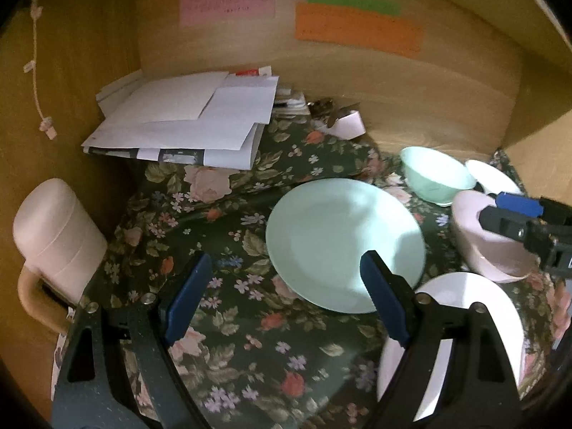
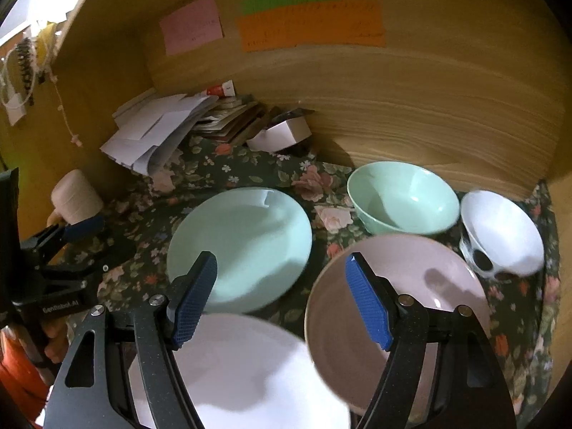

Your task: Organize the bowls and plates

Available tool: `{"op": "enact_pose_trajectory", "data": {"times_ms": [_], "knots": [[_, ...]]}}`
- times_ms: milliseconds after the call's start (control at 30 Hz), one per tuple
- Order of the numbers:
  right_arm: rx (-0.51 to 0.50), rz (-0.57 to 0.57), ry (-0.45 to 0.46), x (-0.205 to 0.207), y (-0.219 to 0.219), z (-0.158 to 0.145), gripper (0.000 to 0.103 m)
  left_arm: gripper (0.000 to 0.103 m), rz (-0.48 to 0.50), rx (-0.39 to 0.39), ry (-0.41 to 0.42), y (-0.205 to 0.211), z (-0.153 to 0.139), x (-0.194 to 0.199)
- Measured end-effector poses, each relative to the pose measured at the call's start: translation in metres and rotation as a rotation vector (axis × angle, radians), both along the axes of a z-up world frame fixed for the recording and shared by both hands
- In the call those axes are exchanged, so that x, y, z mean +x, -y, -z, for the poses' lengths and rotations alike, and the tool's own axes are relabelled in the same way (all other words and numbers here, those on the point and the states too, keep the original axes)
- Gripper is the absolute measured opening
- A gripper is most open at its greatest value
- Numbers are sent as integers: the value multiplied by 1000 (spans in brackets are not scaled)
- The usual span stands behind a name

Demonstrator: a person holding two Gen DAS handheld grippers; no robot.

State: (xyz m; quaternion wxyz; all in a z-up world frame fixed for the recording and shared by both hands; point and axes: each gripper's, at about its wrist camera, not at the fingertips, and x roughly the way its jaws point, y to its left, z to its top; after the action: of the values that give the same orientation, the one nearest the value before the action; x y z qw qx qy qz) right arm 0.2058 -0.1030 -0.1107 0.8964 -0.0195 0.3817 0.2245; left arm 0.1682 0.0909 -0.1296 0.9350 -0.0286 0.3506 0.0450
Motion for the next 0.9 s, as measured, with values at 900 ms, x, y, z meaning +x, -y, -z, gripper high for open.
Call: {"op": "enact_pose_trajectory", "data": {"times_ms": [900], "knots": [[-185, -96, -283, 107, -41, 63, 42, 53, -14, -61, -199, -22, 53, 61]]}}
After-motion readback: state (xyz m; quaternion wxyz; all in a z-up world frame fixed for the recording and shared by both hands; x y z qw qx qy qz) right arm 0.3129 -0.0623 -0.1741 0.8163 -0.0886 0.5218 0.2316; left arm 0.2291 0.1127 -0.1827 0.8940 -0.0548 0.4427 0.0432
